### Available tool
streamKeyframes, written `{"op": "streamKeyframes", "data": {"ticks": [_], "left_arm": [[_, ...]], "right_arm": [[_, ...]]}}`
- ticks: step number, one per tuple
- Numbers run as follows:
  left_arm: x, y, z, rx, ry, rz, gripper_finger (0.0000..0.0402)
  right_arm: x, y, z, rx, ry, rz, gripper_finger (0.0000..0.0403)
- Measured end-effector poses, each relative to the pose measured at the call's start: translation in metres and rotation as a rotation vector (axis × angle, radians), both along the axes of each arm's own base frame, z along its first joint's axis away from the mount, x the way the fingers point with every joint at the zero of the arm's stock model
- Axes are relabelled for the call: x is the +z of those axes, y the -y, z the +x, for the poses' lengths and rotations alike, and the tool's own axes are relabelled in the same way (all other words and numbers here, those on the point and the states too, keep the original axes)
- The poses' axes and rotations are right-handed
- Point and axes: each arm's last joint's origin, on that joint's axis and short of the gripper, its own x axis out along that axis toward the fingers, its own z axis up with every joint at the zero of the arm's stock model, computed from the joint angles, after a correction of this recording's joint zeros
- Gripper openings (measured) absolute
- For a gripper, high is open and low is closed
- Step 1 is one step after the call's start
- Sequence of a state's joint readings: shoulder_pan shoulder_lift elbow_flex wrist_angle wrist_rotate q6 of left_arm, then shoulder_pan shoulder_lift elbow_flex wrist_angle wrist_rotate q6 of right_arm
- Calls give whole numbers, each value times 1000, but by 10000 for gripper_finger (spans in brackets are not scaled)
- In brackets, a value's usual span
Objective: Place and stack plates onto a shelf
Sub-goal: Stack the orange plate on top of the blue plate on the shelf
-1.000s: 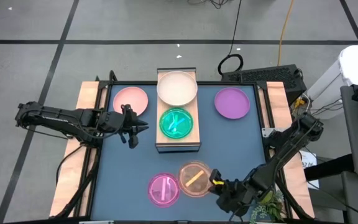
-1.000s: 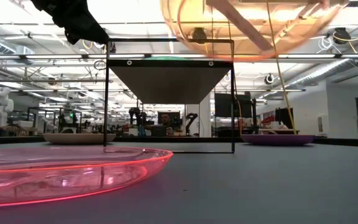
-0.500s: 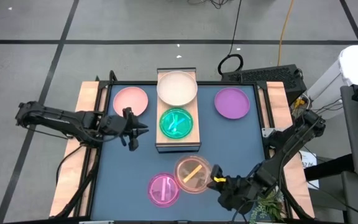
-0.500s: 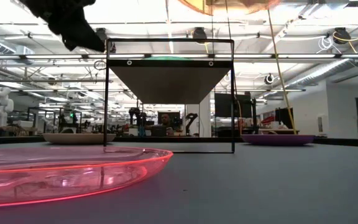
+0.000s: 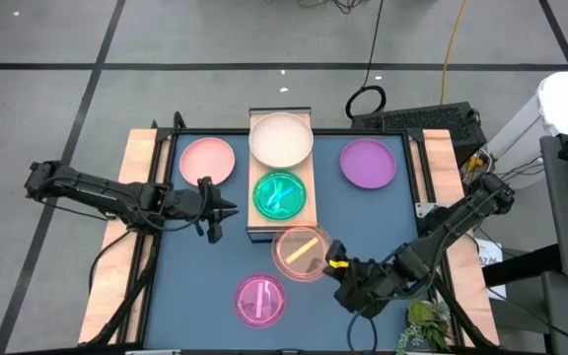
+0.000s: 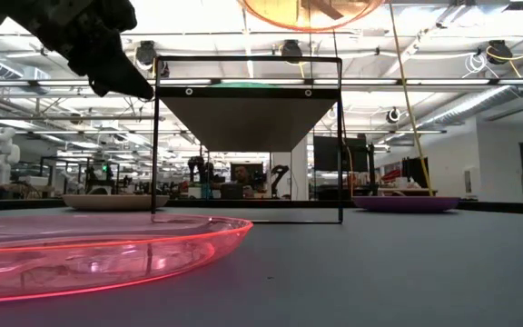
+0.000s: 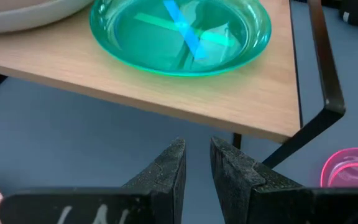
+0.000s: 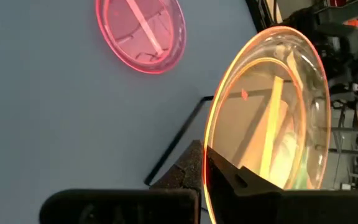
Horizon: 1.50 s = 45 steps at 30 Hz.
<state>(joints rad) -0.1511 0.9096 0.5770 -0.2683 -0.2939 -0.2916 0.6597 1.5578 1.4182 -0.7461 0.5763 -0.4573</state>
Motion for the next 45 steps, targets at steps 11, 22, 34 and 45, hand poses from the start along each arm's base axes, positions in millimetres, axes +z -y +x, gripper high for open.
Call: {"op": "streamKeyframes", "data": {"ticks": [11,22,34,45], "left_arm": [[-2,5,0,-21,19,-6,78],[-1,10,0,-39,29,-2,78],[-1,10,0,-33,30,4,78],[-1,10,0,-32,30,6,78]], "right_arm": [[12,20,15,43,-8,-105,0],[18,49,27,48,-55,-212,0],[31,96,33,80,-94,-133,0],[30,136,45,99,-101,-4,0]]}}
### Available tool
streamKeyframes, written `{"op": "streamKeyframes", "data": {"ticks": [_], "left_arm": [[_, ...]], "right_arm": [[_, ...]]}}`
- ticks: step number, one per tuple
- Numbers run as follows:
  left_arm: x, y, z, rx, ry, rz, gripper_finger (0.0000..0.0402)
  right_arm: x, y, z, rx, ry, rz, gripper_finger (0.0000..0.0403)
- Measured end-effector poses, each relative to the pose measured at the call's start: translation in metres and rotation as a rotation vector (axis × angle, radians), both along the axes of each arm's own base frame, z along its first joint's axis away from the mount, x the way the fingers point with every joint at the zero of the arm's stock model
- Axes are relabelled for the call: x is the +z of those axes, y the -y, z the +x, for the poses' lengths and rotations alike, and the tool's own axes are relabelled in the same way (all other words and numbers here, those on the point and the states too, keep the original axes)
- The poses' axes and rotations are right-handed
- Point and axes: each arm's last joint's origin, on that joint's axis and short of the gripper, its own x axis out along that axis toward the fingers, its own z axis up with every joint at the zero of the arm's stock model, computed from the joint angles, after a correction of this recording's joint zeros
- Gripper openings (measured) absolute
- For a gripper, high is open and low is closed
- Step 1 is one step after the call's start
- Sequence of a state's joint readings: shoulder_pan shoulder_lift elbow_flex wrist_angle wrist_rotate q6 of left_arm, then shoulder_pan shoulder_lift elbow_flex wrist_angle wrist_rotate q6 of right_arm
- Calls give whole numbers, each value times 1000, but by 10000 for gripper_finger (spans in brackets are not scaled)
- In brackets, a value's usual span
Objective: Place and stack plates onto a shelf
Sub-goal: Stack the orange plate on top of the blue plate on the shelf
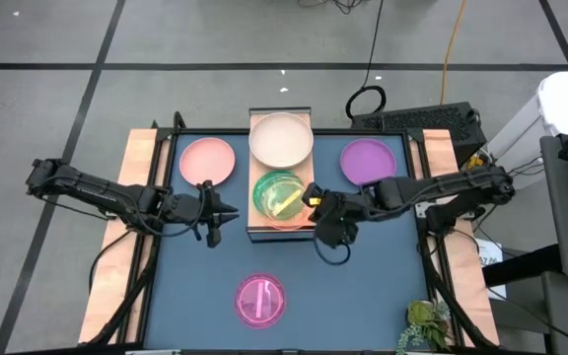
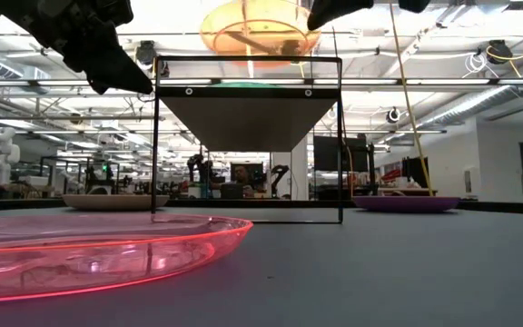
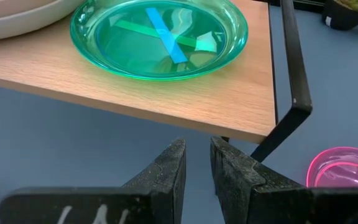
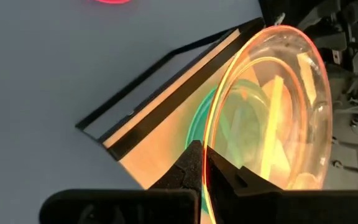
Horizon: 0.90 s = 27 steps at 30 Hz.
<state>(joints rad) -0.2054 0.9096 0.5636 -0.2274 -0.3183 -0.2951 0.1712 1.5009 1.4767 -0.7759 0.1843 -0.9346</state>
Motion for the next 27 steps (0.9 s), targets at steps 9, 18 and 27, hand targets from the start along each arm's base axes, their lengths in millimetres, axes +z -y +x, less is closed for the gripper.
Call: {"op": "streamKeyframes", "data": {"ticks": [9,18,27], "left_arm": [[0,0,0,2,0,1,78],[0,0,0,6,1,3,78],[0,0,0,6,1,3,78]], "right_arm": [[-20,24,5,9,-11,30,0],[-34,41,9,2,8,45,0],[-39,45,9,10,11,70,0]]}}
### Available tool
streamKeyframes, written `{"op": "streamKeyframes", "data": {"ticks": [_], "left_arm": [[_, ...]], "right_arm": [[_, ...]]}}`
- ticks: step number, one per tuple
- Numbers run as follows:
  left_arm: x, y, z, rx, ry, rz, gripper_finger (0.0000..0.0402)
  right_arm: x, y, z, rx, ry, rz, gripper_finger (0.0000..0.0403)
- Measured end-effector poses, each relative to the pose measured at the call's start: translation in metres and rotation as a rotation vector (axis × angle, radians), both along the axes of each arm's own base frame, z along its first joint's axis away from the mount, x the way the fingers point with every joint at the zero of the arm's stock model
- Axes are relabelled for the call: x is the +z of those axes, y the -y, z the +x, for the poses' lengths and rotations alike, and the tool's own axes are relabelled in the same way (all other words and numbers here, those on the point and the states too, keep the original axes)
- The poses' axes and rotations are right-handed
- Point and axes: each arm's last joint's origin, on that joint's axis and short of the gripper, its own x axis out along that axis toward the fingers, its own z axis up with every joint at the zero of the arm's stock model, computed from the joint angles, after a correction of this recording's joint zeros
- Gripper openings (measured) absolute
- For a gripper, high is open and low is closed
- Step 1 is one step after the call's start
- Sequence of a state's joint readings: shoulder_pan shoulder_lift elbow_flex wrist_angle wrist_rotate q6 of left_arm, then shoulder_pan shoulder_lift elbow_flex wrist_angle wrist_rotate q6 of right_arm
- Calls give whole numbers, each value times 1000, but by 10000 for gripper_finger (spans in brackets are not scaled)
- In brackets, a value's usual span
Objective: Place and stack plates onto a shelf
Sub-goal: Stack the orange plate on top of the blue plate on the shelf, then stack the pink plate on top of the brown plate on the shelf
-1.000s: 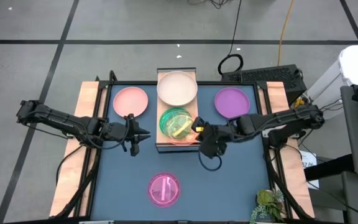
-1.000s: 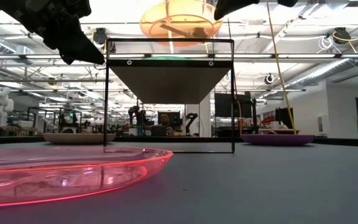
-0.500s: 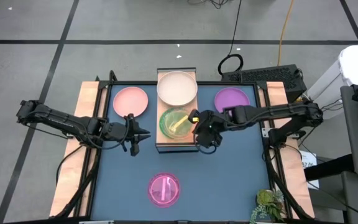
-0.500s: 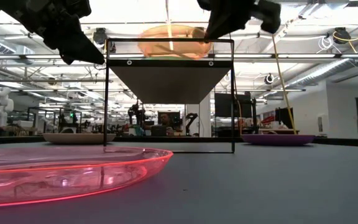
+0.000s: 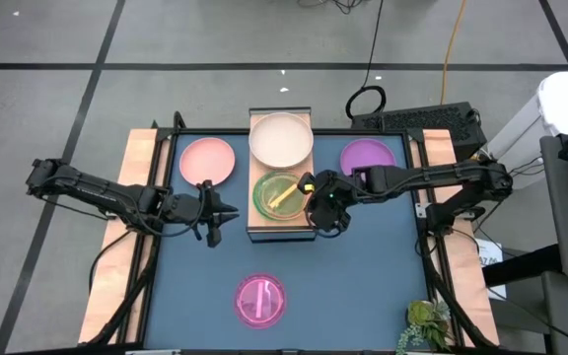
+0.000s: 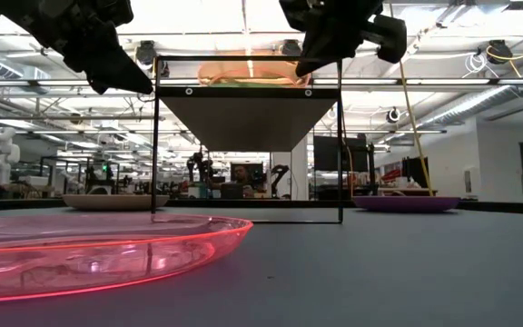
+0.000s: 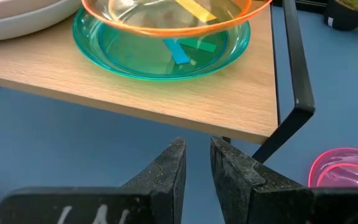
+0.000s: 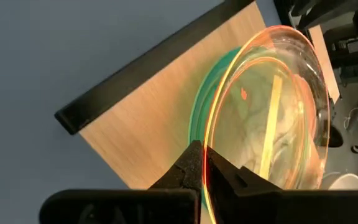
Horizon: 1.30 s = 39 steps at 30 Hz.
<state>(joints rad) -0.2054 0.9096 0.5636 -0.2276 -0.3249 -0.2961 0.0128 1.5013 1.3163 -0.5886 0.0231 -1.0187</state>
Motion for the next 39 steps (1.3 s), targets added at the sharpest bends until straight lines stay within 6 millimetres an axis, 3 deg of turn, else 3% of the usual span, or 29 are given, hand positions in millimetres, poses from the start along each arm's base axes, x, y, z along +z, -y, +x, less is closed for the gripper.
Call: {"op": "streamKeyframes", "data": {"ticks": [13,34,39], "left_arm": [[0,0,0,-2,-1,3,78],[0,0,0,-1,-2,2,78],[-1,0,-1,-1,-15,5,78]], "right_arm": [[0,0,0,0,2,3,8],[1,0,1,-48,13,43,96],[9,-5,-5,-87,46,60,104]]}}
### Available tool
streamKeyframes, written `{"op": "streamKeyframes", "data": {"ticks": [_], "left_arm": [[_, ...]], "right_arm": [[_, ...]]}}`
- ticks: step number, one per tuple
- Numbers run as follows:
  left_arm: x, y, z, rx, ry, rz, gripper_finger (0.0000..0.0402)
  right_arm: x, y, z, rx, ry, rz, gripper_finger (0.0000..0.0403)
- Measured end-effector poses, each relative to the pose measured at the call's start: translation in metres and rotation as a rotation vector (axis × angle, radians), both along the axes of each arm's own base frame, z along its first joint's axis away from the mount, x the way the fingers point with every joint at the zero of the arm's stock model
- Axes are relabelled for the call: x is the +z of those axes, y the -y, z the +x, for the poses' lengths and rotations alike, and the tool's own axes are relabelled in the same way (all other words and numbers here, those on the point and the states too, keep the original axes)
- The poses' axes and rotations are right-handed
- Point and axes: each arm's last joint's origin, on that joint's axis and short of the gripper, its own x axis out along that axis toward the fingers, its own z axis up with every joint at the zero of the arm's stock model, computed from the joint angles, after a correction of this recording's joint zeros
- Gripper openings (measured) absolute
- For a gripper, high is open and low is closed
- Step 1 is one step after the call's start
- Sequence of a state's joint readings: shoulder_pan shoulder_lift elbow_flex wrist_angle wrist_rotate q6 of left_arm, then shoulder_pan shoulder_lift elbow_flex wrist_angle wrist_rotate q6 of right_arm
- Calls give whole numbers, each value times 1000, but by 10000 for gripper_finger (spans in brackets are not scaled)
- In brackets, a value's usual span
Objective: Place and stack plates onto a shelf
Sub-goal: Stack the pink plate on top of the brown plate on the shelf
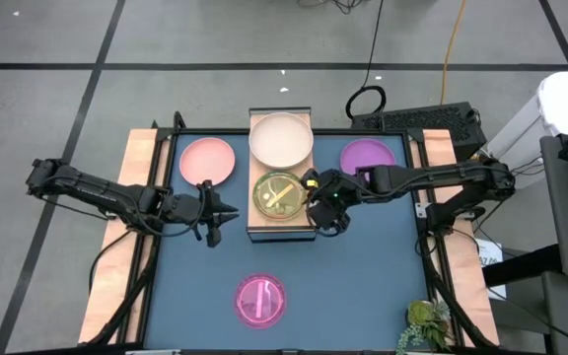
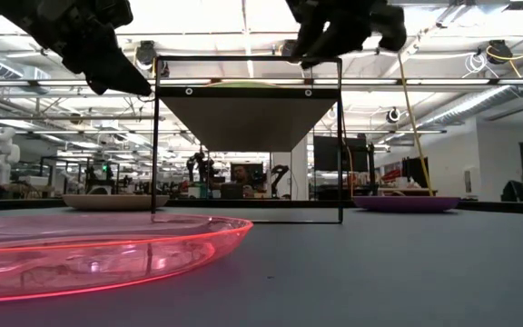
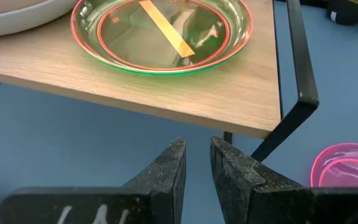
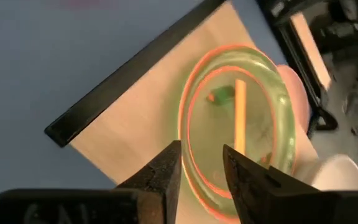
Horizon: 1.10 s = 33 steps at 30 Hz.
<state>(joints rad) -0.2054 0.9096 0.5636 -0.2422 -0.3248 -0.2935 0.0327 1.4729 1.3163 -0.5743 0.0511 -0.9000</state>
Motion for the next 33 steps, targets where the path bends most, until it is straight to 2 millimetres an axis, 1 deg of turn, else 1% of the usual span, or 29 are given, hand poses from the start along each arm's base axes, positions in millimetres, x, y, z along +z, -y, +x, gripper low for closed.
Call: {"op": "streamKeyframes", "data": {"ticks": [4,8,14,16,18,20,24,27,30,33], "left_arm": [[-1,0,-1,0,-13,5,78],[-3,-2,-2,36,-30,34,78],[-6,-5,-5,89,-73,106,78],[-8,-8,-6,125,-95,118,78],[-10,-14,-8,207,-115,113,78],[-12,-23,-10,286,-140,107,78],[-17,-39,-15,356,-216,63,78],[-20,-50,-18,353,-280,58,78],[-21,-59,-19,346,-302,62,78],[-20,-70,-21,409,-287,41,78]], "right_arm": [[11,-10,-8,-101,48,60,105],[23,-20,-20,-198,86,175,105],[36,-32,-40,-336,86,373,105],[38,-35,-46,-388,79,436,105],[37,-37,-49,-435,62,487,105],[32,-42,-50,-453,62,524,105],[6,-51,-55,-417,40,513,105],[-12,-52,-62,-399,43,503,105],[-29,-50,-68,-400,66,522,105],[-41,-48,-74,-400,111,558,105]]}}
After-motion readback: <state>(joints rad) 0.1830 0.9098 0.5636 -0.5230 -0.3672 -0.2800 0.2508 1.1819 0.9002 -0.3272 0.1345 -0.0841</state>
